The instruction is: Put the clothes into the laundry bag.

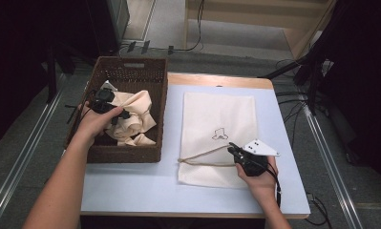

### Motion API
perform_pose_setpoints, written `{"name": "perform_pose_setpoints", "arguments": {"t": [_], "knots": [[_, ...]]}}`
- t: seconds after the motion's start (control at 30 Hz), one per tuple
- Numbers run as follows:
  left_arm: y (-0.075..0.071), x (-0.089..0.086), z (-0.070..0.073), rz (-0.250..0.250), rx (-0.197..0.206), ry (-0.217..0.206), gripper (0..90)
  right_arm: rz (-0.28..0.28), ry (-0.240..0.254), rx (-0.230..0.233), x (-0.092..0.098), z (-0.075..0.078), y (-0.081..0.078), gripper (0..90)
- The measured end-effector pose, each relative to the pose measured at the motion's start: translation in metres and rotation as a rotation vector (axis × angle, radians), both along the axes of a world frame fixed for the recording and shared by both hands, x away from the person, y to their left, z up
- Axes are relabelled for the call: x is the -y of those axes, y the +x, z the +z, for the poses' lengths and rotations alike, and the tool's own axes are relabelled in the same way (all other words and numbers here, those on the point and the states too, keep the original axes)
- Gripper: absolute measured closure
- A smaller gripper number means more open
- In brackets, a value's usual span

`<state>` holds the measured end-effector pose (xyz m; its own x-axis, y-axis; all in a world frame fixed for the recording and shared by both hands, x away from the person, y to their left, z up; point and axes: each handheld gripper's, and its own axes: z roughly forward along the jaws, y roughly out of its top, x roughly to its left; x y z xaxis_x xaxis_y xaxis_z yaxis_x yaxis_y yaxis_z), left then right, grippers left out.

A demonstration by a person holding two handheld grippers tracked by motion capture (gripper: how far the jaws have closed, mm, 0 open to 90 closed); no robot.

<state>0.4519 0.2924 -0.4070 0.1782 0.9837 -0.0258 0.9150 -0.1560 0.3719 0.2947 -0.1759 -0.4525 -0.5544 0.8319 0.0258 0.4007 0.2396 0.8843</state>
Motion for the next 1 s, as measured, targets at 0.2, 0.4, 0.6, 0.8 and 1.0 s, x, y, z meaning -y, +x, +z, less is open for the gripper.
{"name": "perform_pose_setpoints", "arguments": {"t": [0.2, 0.4, 0.6, 0.8, 1.0], "knots": [[0.005, 0.001, -0.014, 0.024, -0.064, -0.095, 0.0, 0.002, -0.002, 0.003, -0.002, 0.002, -0.003, 86.2], [0.007, 0.02, -0.017, -0.087, -0.243, -0.221, 0.0, 0.004, -0.001, 0.0, -0.002, 0.001, -0.001, 86.2], [0.009, 0.039, -0.018, -0.118, -0.241, -0.281, 0.0, 0.007, 0.003, -0.008, -0.003, 0.0, 0.0, 86.2], [0.01, 0.058, -0.023, -0.123, -0.238, -0.136, 0.0, 0.011, 0.005, -0.005, -0.003, 0.001, -0.001, 86.2], [0.007, 0.088, -0.028, -0.208, -0.251, 0.098, 0.0, 0.012, 0.025, -0.021, -0.002, 0.0, 0.001, 86.2]]}}
